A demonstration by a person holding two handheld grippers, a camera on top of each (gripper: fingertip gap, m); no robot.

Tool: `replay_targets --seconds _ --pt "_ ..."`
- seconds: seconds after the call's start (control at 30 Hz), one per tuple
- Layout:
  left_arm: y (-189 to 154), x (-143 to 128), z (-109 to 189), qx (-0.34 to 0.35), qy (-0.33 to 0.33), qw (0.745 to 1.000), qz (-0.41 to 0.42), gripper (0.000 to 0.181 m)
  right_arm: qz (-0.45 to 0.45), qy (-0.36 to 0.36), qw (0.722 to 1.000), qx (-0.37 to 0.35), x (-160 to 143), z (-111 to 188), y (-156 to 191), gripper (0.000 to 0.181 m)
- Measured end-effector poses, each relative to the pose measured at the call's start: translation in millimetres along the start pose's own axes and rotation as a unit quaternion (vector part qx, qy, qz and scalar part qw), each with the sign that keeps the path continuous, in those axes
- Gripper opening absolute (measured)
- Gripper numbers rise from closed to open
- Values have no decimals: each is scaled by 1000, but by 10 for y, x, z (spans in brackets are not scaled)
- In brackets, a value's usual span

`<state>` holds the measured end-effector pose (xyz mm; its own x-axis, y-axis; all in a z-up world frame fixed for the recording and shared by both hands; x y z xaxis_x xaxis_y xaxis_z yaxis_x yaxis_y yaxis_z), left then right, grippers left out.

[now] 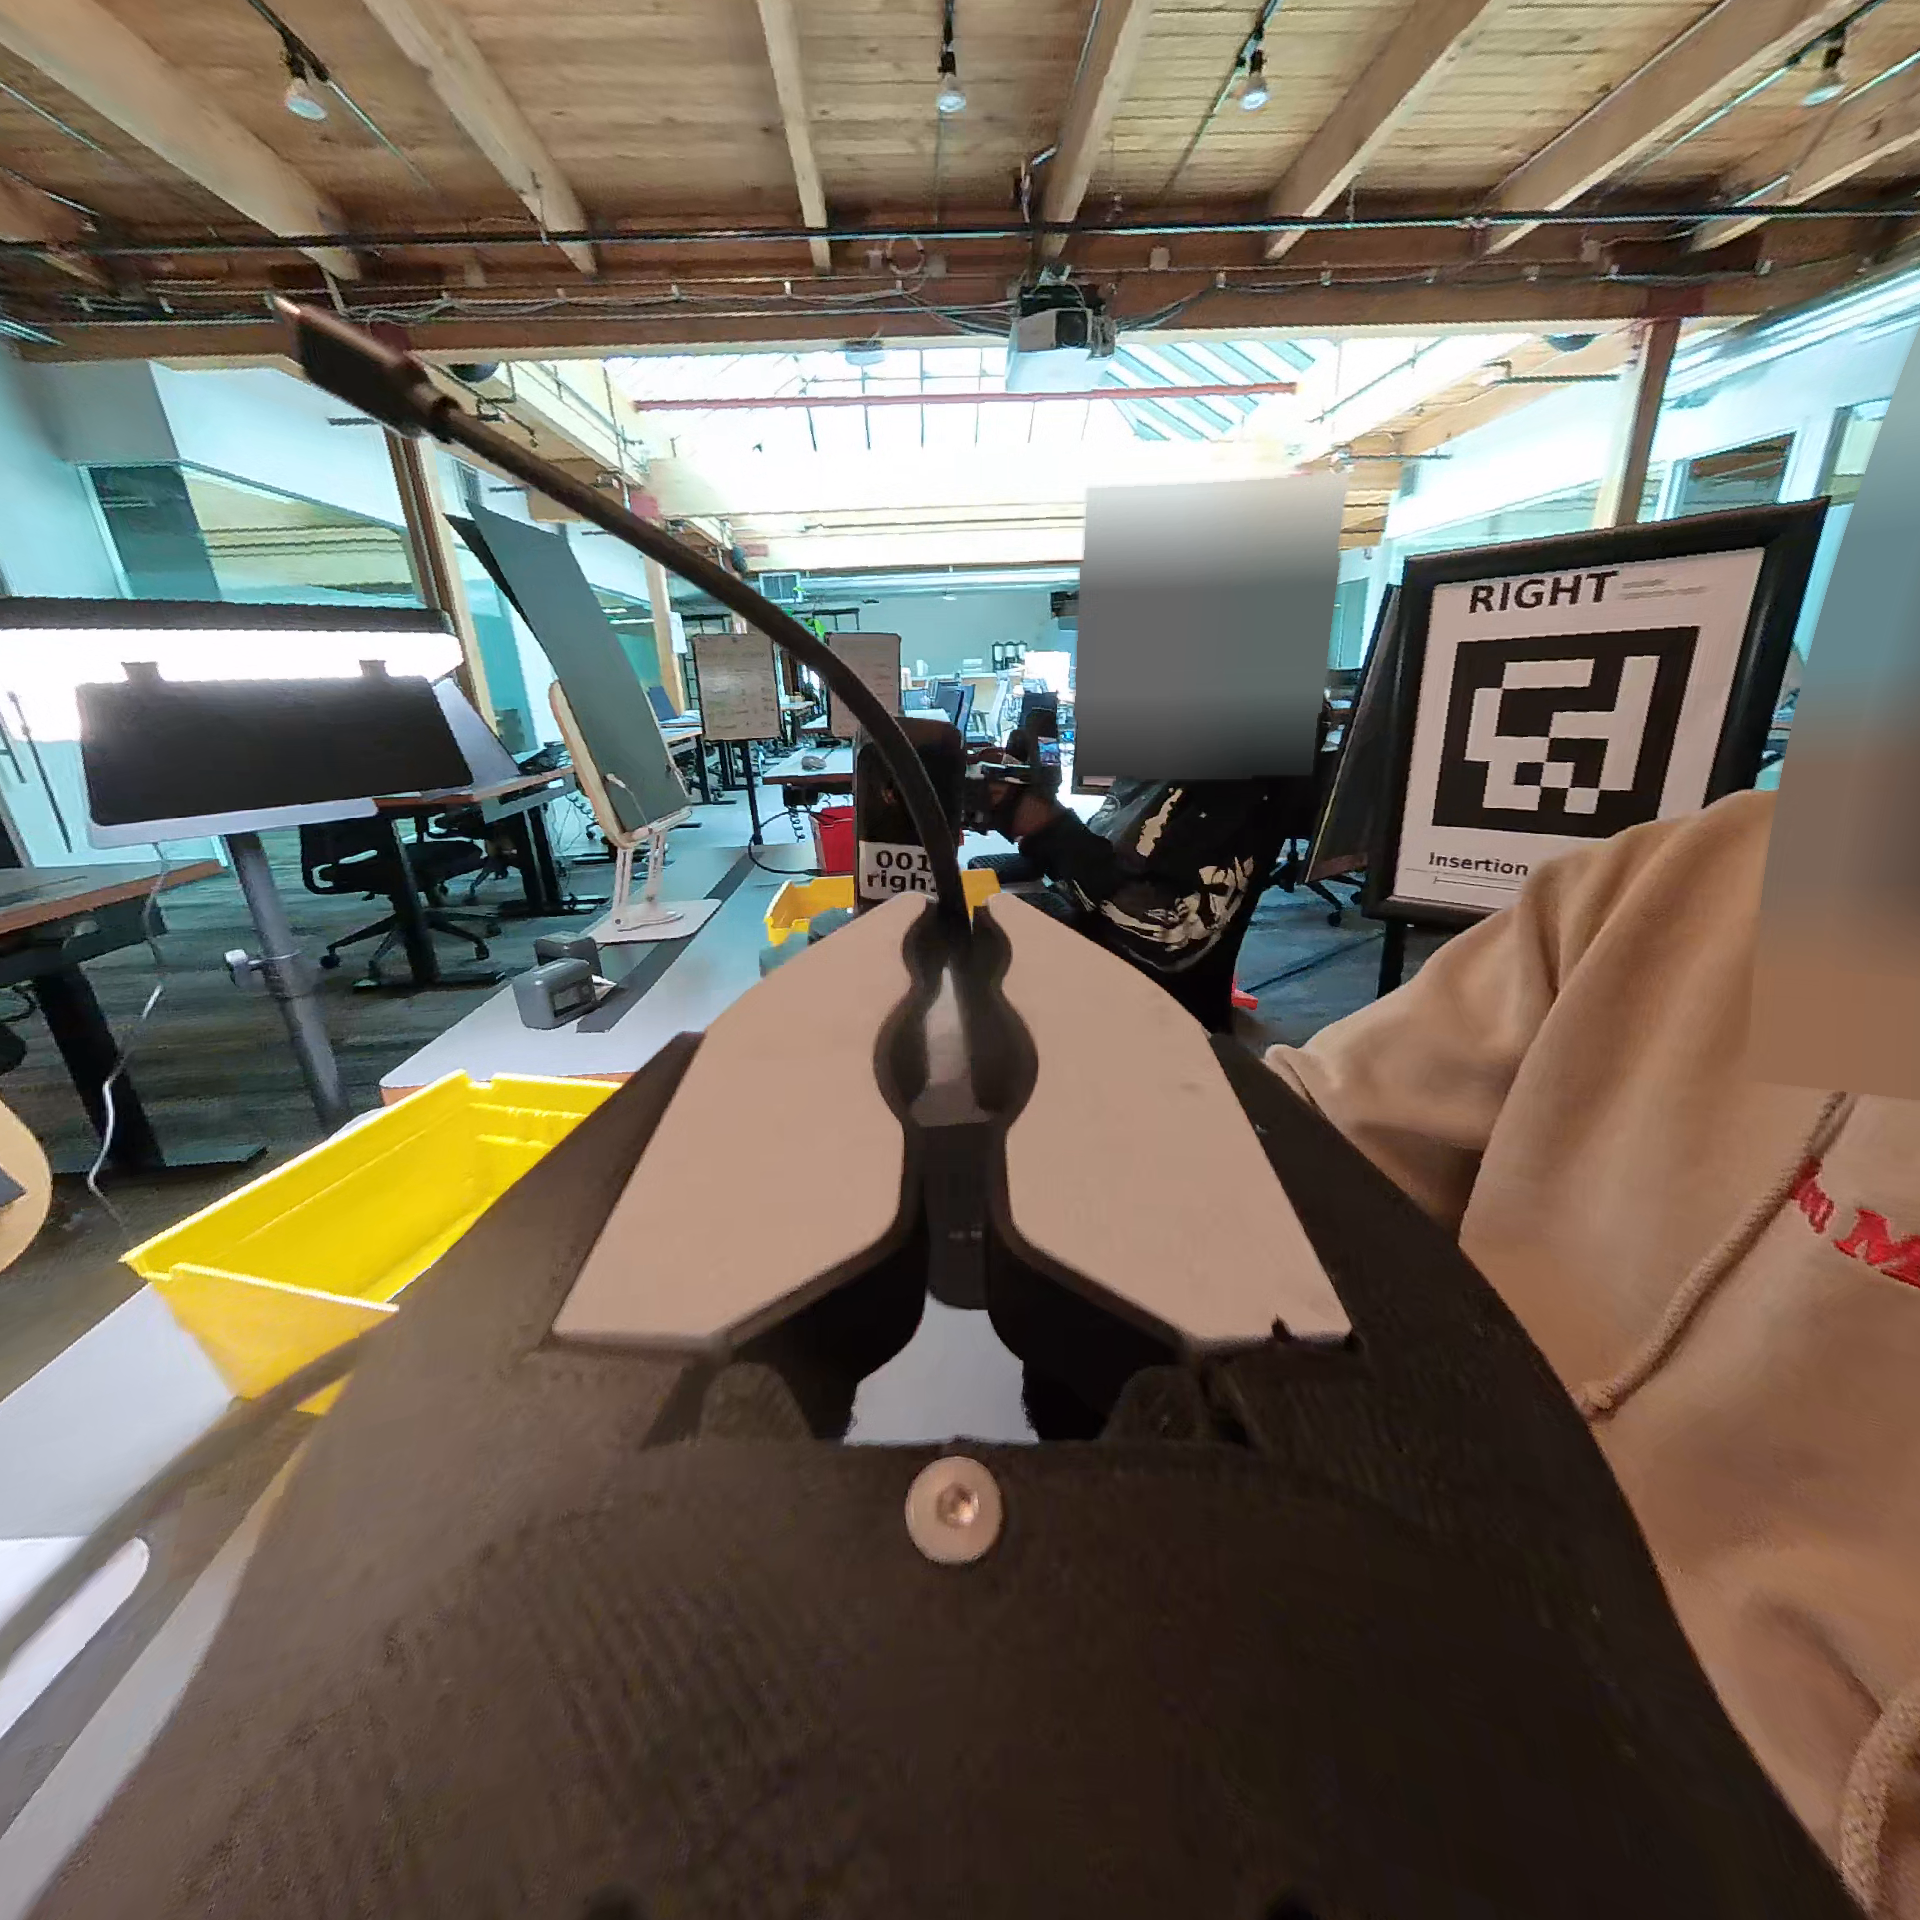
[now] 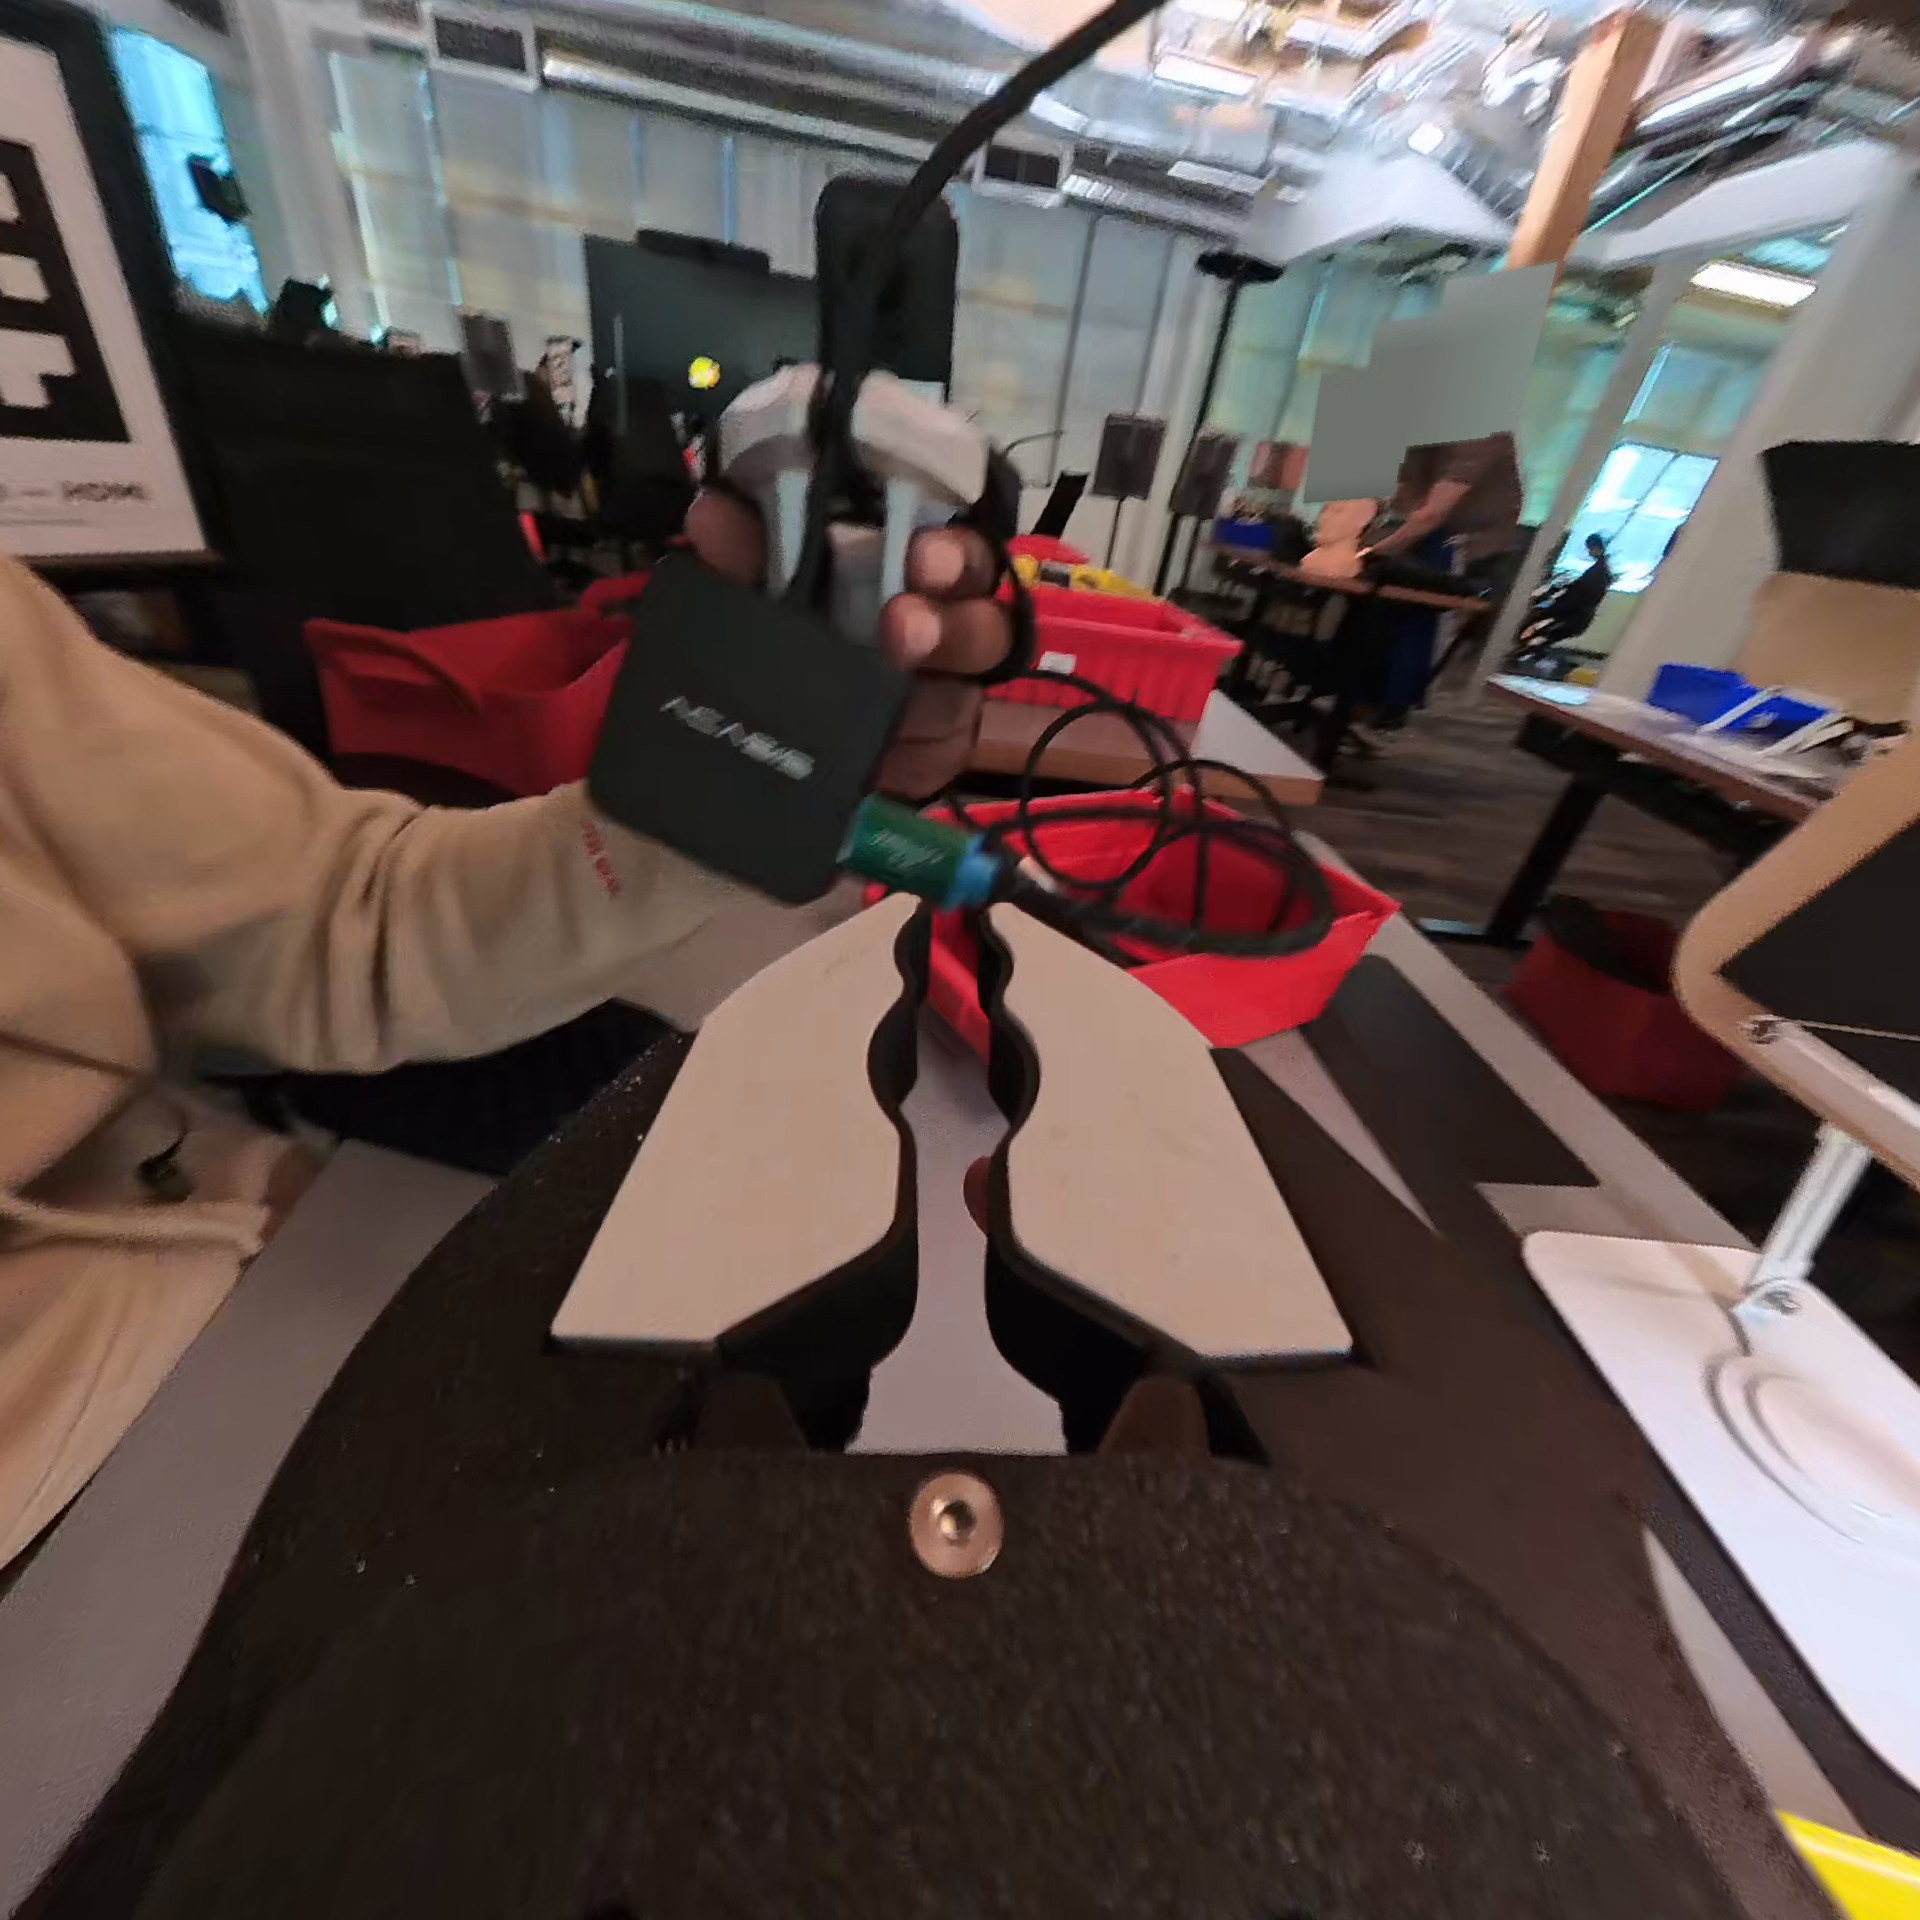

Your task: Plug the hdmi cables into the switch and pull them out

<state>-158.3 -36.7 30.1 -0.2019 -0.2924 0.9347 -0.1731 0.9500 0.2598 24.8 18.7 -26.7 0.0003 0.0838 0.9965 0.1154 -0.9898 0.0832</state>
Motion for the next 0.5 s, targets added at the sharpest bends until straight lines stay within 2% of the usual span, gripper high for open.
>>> replay_targets --seconds 0.1,0.27,0.43,0.5 --pt "0 40 33 8 -25 1000 1 5 -19 27 999 41 -114 -99 61 12" --pt "2 64 60 -8 -73 997 16 5 -119 -14 983 136 -248 -354 79 29" --pt "-47 51 23 -60 -110 991 40 5 -223 -75 948 215 -324 -514 93 45" --pt "-82 63 18 -90 -134 986 51 5 -253 -91 931 247 -342 -544 122 46"
Point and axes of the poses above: each gripper's, where its closed fingertips meet, z back along the fingers, x out of its top, y = z × x across the jaws, the point moved 7 cm from there along z, back along the fingers, and after that the axes turned 13 degrees about -z, right-handed, at the moved point
